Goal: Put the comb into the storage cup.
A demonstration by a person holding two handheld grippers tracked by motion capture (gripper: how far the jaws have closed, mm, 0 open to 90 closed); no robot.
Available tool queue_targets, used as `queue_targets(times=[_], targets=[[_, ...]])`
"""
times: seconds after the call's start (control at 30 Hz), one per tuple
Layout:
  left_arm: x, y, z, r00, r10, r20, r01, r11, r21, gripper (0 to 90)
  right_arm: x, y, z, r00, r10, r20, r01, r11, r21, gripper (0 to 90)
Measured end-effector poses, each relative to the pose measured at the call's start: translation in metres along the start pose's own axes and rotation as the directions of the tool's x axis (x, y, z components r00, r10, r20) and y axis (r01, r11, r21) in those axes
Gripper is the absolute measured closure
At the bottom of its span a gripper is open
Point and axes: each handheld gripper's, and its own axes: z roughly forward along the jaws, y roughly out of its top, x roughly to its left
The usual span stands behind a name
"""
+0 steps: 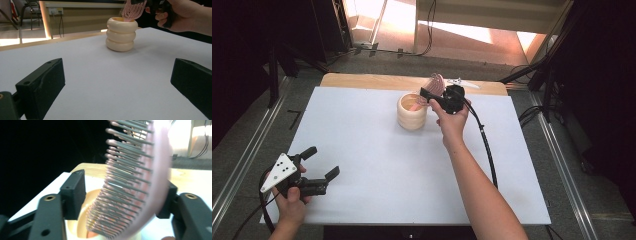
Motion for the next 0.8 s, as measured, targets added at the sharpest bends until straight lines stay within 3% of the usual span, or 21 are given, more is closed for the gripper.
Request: queue_targets(times=[0.1, 0.2, 0.33, 0.43, 0.63, 0.8], targets=[[0.0, 0.0, 0.0, 1.0, 0.001, 0.0, -0.001, 1.0, 0.0, 0.0, -0.003, -0.001, -0.005, 0.9997, 0.023, 0.013, -0.023, 1.0, 0.011, 18.4], [0.0, 0.0, 0.0, 1.0, 0.002, -0.001, -0.002, 1.0, -0.002, 0.0, -0.008, -0.003, -0.01, 0.9998, 0.016, -0.01, -0.016, 1.0, 0.016, 11.4], [0.0, 0.0, 0.0, 1.0, 0.001, -0.001, -0.001, 1.0, 0.0, 0.0, -0.011, -0.006, -0.019, 0.9993, -0.025, -0.028, 0.025, 1.0, 0.018, 8.6], [0.0, 0.0, 0.0, 1.0, -0.001, 0.0, 0.001, 1.0, -0.001, 0.0, -0.011, -0.006, -0.025, 0.9976, -0.065, -0.023, 0.066, 0.998, 0.022, 0.0], [-0.001, 0.0, 0.001, 1.0, -0.003, -0.001, 0.003, 1.0, 0.003, 0.0, -0.007, -0.008, -0.038, 0.9923, -0.12, -0.03, 0.121, 0.993, 0.018, 0.0], [-0.001, 0.0, 0.001, 1.0, -0.004, -0.001, 0.004, 1.0, 0.0, 0.0, -0.007, -0.01, -0.048, 0.9899, -0.136, -0.04, 0.136, 0.991, -0.001, 0.0]])
